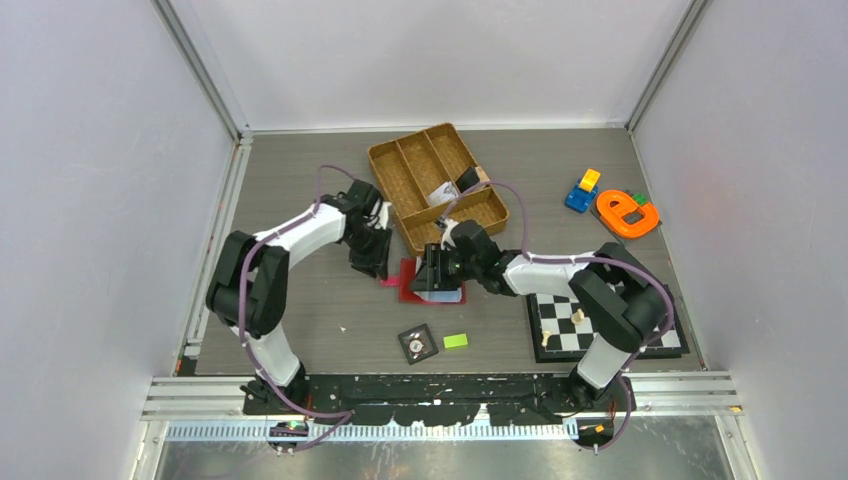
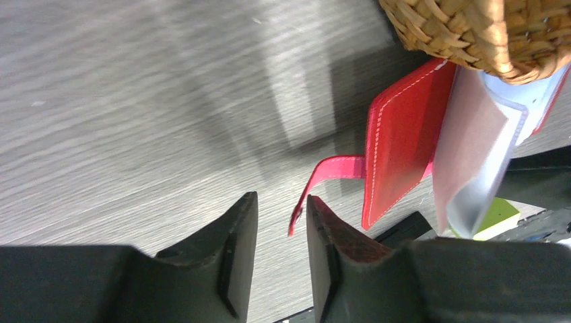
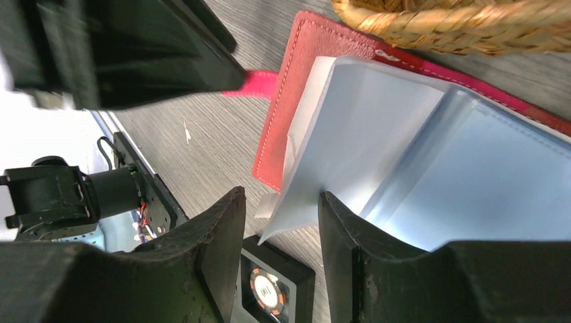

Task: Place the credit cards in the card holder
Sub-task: Move the card holder to the center of the board.

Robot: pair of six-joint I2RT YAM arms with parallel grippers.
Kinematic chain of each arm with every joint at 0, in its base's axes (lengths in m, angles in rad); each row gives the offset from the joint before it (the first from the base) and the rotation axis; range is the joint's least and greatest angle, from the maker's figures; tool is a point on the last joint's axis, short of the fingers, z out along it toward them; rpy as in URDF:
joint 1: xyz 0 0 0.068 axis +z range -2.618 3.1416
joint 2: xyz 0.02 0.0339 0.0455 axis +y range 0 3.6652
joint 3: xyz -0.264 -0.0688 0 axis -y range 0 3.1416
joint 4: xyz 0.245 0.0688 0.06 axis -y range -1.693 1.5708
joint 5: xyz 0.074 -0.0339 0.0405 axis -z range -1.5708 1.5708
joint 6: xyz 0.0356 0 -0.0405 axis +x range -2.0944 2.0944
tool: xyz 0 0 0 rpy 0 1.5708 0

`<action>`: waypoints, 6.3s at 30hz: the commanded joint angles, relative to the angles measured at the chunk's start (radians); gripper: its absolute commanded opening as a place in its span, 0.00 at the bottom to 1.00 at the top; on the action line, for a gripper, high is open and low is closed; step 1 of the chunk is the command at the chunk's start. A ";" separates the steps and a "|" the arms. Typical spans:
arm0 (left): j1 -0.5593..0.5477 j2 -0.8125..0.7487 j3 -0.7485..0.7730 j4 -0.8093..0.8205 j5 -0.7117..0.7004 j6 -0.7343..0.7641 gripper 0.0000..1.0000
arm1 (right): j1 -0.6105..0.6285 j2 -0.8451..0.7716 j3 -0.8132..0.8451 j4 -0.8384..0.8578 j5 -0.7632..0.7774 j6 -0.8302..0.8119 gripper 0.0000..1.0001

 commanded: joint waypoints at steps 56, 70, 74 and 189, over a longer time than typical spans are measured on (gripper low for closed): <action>-0.278 -0.081 0.089 0.157 -0.071 -0.100 0.80 | -0.208 -0.333 -0.184 -0.132 0.280 0.095 0.60; -0.408 0.040 0.098 0.193 -0.349 -0.185 0.87 | -0.272 -0.382 -0.252 -0.141 0.312 0.113 0.60; -0.426 0.046 0.093 0.206 -0.381 -0.197 0.89 | -0.284 -0.395 -0.266 -0.142 0.311 0.113 0.60; 0.065 -0.270 -0.227 0.272 -0.294 -0.142 0.57 | -0.032 0.121 -0.021 0.338 0.130 0.295 0.46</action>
